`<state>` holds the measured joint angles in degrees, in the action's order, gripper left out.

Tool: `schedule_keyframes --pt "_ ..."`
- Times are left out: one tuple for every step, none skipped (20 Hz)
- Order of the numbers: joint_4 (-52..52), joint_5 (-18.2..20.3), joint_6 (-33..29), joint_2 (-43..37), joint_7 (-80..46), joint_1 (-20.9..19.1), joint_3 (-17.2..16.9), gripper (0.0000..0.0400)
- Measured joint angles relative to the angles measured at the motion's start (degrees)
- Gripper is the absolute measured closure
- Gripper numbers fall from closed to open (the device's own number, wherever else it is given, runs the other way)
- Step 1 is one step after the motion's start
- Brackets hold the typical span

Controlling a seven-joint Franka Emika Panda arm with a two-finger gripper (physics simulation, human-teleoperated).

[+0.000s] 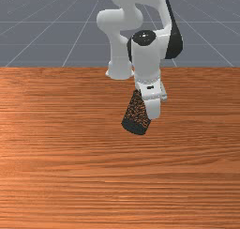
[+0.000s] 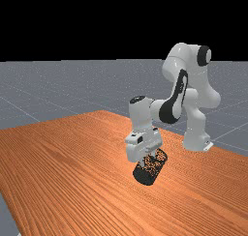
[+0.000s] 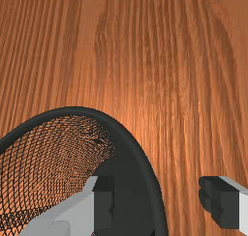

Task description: Rotate the holder till the hole upward

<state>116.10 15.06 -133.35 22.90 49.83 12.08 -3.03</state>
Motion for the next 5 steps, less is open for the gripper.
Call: schedule_keyframes --pt "1.0 -2.0 -2.1 -0.7 -0.8 -0.1 -0.9 0.0086" --pt "2.0 -17.0 -5.1 -1.4 -8.5 4.8 -6.0 0.0052" --pt "1.8 -16.7 -5.2 -1.0 -10.8 4.9 -6.5 0.0032" --pt "1.7 -16.4 -4.9 -0.9 -13.2 5.2 -6.9 0.0019" --pt "3.7 -16.1 -1.7 -2.6 -13.0 5.3 -6.7 0.0012"
